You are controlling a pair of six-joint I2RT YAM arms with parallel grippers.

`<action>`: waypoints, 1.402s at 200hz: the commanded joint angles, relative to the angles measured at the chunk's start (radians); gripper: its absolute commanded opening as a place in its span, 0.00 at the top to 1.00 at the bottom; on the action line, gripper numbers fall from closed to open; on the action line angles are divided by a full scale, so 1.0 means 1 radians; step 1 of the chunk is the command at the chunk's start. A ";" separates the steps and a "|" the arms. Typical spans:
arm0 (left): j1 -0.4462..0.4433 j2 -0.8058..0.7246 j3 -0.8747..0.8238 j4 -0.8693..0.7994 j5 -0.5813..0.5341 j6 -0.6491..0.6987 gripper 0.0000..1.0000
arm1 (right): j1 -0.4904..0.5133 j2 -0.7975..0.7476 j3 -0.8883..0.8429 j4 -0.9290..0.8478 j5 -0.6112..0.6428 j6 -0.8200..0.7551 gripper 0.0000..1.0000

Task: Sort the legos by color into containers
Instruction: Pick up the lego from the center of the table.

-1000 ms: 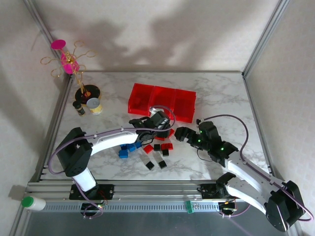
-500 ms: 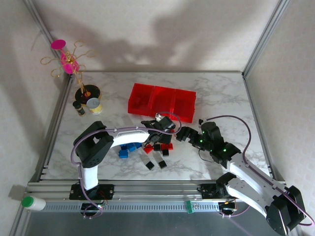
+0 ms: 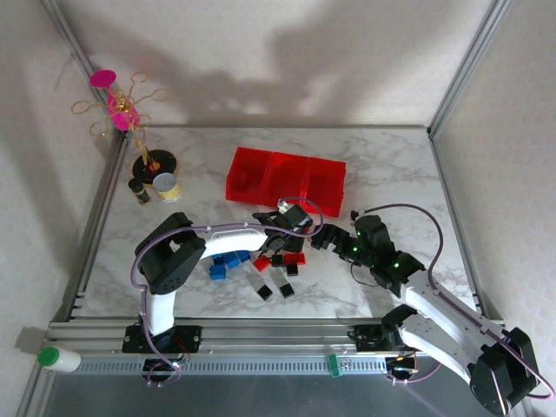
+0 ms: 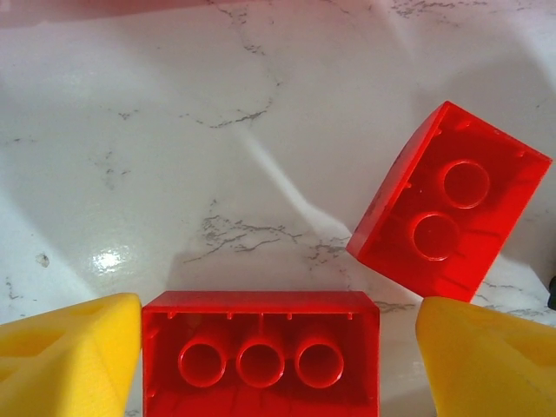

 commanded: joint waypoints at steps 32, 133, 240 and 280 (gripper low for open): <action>-0.002 -0.006 -0.025 -0.050 -0.050 -0.003 0.20 | -0.008 0.023 -0.004 0.018 -0.010 -0.005 0.01; 0.013 -0.025 -0.037 -0.020 -0.042 0.004 0.32 | -0.009 0.055 0.014 0.025 -0.010 -0.017 0.01; 0.162 -0.238 -0.038 -0.060 -0.097 0.024 0.40 | -0.007 0.093 0.060 0.167 -0.072 -0.075 0.01; 0.266 -0.212 0.063 -0.053 -0.113 0.057 0.42 | 0.005 0.168 0.076 0.280 -0.090 -0.065 0.01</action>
